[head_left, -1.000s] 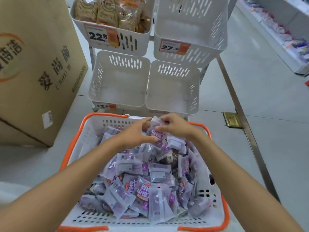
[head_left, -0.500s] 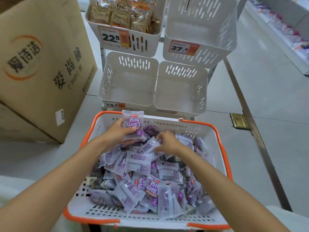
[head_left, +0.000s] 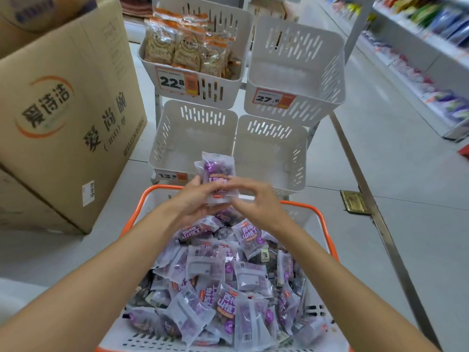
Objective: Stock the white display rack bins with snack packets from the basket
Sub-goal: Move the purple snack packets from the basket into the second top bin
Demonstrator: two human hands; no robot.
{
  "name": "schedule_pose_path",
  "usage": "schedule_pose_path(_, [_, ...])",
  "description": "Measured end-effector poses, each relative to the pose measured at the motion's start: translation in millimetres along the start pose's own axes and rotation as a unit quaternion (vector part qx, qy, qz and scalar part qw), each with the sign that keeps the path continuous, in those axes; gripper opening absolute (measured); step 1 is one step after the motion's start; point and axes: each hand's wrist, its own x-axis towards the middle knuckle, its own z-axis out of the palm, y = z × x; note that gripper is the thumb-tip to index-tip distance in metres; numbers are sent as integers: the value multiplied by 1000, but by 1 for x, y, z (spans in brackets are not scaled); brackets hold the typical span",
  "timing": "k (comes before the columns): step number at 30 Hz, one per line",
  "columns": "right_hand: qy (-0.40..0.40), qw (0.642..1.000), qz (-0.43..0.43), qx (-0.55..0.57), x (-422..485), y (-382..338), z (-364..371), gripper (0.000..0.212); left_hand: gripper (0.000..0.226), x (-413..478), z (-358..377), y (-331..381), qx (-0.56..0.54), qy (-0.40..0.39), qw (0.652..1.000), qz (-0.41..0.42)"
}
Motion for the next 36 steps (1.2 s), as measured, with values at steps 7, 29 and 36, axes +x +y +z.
schedule_pose_path(7, [-3, 989, 144, 38, 47, 0, -43, 70, 42, 15, 7, 31, 187, -87, 978, 10])
schedule_pose_path(29, [235, 954, 158, 94, 146, -16, -98, 18, 48, 82, 73, 116, -38, -77, 993, 85])
schedule_pose_path(36, [84, 978, 137, 132, 180, -22, -152, 53, 37, 105, 84, 172, 249, -102, 949, 162])
